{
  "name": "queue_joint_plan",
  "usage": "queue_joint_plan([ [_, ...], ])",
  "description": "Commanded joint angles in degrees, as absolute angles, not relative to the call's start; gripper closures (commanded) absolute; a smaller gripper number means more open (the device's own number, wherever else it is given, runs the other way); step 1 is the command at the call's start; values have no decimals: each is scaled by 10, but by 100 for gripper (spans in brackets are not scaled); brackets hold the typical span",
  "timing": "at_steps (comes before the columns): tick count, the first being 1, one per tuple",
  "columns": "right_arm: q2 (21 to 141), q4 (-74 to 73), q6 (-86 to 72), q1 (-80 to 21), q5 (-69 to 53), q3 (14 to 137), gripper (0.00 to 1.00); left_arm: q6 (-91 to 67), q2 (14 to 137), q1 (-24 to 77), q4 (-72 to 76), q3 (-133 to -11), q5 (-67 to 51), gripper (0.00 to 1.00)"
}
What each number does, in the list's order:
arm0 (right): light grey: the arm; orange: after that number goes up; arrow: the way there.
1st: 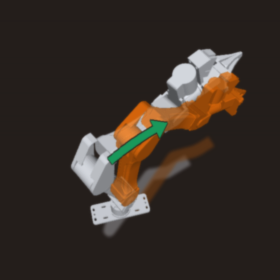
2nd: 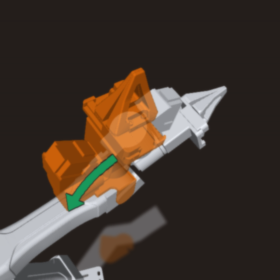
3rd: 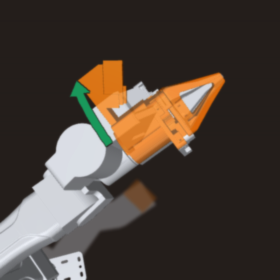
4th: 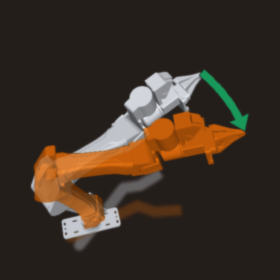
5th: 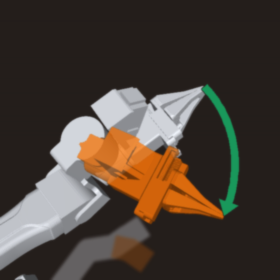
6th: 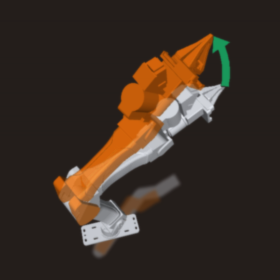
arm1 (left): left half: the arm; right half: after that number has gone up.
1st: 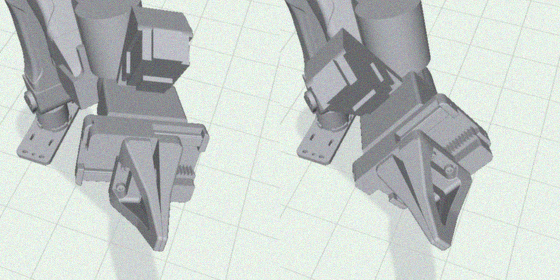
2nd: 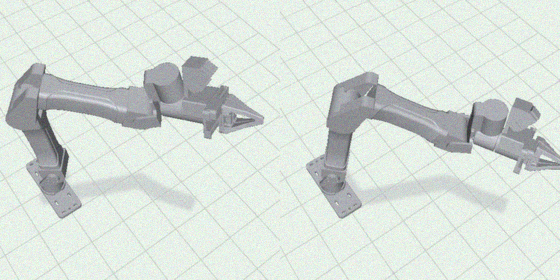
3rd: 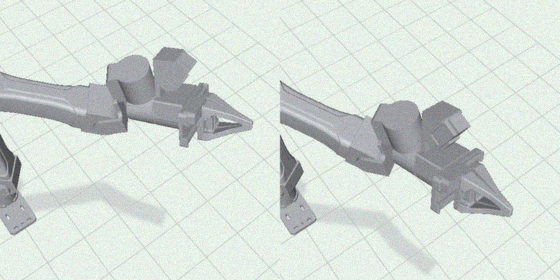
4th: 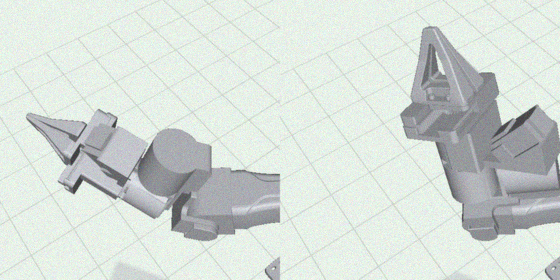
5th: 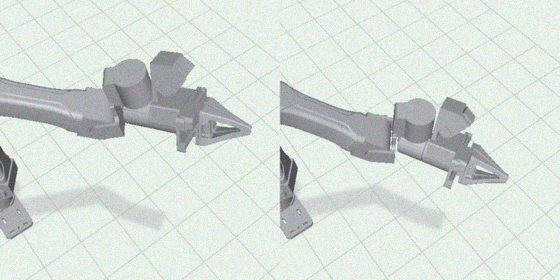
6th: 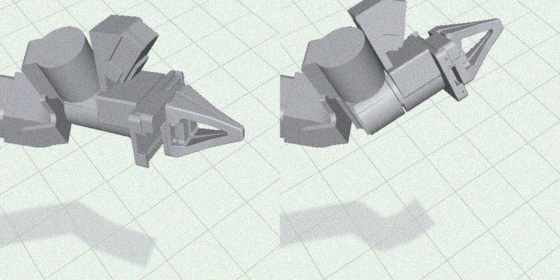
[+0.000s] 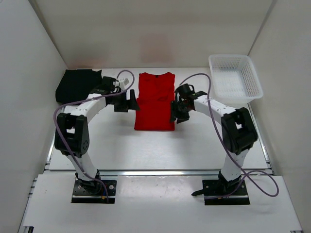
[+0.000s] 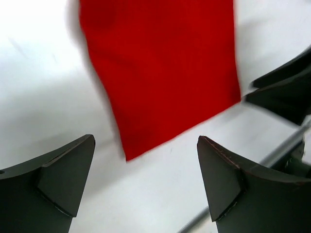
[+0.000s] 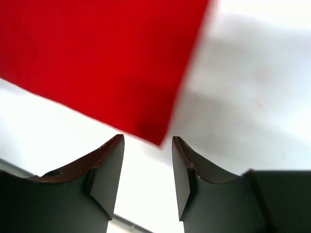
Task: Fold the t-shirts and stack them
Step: Grab one side of the 2/3 rectangular tshirt with both arms
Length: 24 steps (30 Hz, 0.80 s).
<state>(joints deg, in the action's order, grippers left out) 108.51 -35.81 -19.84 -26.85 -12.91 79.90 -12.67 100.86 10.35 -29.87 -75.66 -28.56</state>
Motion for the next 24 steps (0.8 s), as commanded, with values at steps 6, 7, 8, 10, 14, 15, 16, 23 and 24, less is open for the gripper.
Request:
queue_joint_plan([
  [6,998,-202,-308,-232,-200,668,56,-131,1017,121,-288,-640,-310,5],
  [7,996,-189,-321,-229,-206,648,57,-139,1020,124,-273,-629,-330,5],
  [8,994,-172,-326,-232,-211,634,57,-148,1021,125,-273,-628,-336,7],
  [10,1000,-164,-335,-235,-209,621,57,-153,1035,129,-274,-628,-336,8],
  [14,995,-137,-357,-237,-216,596,56,-185,1037,126,-251,-606,-340,23],
  [15,994,-129,-360,-236,-220,584,56,-192,1042,123,-238,-594,-350,26],
  [16,995,-114,-368,-233,-228,574,56,-202,1046,121,-229,-591,-354,30],
  [23,1003,-95,-384,-232,-239,557,57,-219,1062,125,-217,-584,-362,41],
  [24,1005,-94,-385,-230,-247,556,57,-224,1063,129,-214,-585,-366,41],
])
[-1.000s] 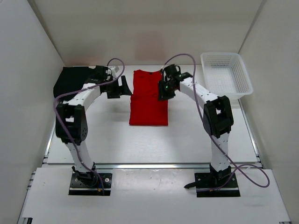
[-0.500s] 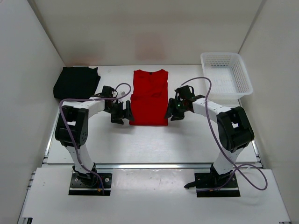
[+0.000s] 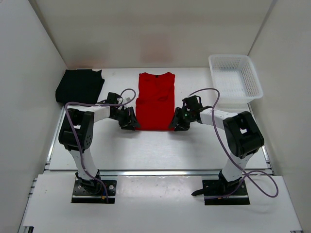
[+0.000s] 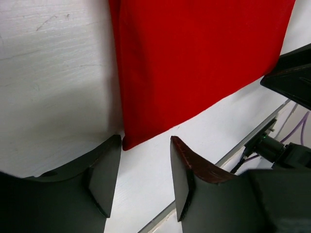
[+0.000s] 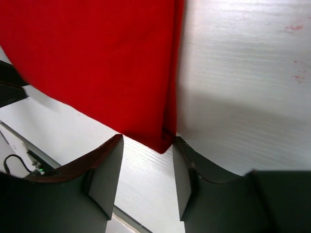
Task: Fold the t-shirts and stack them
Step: Grab one side of the 2/3 rectangular tshirt with both arms
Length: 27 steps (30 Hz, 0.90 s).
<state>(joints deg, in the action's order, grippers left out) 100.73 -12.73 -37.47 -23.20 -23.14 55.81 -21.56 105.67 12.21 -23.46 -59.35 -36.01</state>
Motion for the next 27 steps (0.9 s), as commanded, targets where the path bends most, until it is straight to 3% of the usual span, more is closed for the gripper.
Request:
queue_joint_plan([
  [1,1005,-92,-388,-230,-249,549,59,-226,1063,130,-213,-586,-368,46],
  [2,1001,-89,-388,-229,-253,548,62,-228,1068,129,-207,-589,-373,48],
  [5,994,-57,-406,-215,-267,524,80,-227,1077,134,-204,-598,-368,70],
  [7,984,-41,-417,-208,-277,507,98,-235,1077,125,-202,-599,-371,80],
  [8,980,-41,-419,-206,-277,499,100,-236,1079,120,-205,-600,-373,89],
  [11,963,-58,-411,-210,-270,502,100,-222,1066,111,-229,-601,-374,97],
  [19,880,-127,-402,-255,-243,496,100,-197,991,119,-329,-568,-405,97],
  [27,724,-193,-442,-346,-202,425,100,-139,843,127,-510,-520,-409,99],
])
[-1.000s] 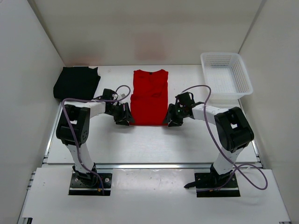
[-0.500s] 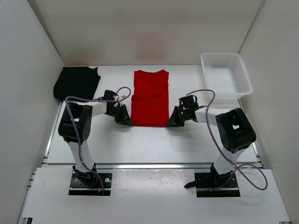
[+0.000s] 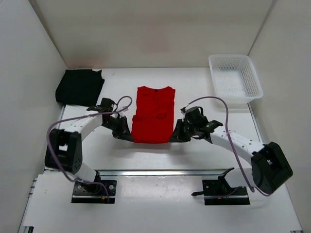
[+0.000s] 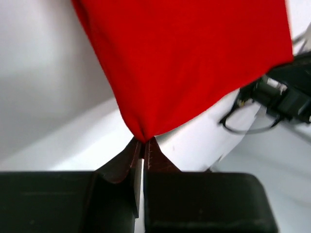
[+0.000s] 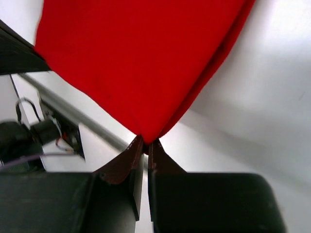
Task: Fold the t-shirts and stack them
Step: Grab one side of the 2/3 rectangular tshirt with both arms, then fold the long partially folded tshirt into a neat square
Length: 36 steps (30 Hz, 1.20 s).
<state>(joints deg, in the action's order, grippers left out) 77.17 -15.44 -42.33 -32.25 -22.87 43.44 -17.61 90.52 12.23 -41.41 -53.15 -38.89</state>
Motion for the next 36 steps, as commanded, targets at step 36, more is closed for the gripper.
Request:
queue_joint_plan([
  [36,858,-346,-357,-301,-247,772,100,-318,847,4,-486,-703,-602,100],
])
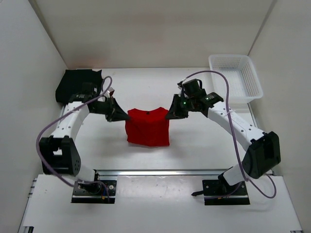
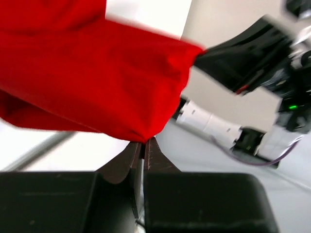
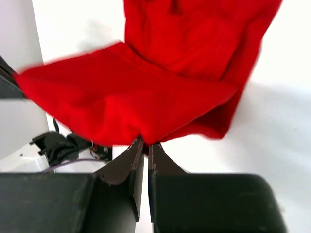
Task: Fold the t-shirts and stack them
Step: Fold the long partially folded tshirt into a neat square
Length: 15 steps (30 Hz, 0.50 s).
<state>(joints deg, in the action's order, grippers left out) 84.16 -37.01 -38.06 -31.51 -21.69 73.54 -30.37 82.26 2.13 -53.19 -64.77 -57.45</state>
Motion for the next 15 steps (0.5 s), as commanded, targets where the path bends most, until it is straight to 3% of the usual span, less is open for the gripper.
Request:
queue_joint_plan([
  [1,870,-347,-352,-293,-250,772,100,-325,868,1,-478,-712,-600,100],
  [15,1051,-356,-316,-234,-274,915,100,-316,1014,1,-446,-786,-542,100],
])
